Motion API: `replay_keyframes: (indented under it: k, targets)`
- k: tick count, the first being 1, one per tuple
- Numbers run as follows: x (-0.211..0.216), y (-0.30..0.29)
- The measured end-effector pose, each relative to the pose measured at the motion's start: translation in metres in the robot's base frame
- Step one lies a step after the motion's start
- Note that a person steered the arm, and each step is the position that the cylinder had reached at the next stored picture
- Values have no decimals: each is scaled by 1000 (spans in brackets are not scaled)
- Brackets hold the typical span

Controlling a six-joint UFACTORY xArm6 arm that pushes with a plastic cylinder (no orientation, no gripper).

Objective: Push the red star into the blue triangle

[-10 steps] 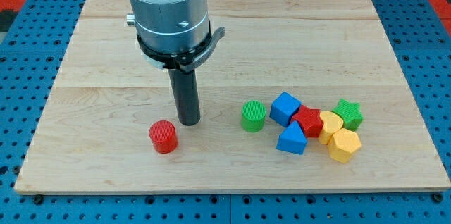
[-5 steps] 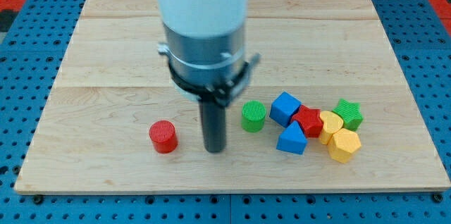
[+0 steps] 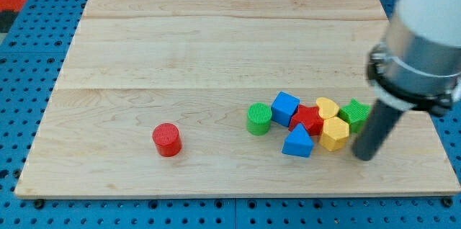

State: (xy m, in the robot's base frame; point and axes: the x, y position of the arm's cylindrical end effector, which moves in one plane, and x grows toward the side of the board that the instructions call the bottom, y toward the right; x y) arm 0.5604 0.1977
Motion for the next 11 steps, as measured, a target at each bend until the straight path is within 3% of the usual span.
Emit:
replay_keyframes:
  k: [1, 3, 6, 9, 11]
  targets:
    - [-22, 49]
    - [-95, -42]
    - [-128, -51]
    - [-131, -36]
    - [-72, -17]
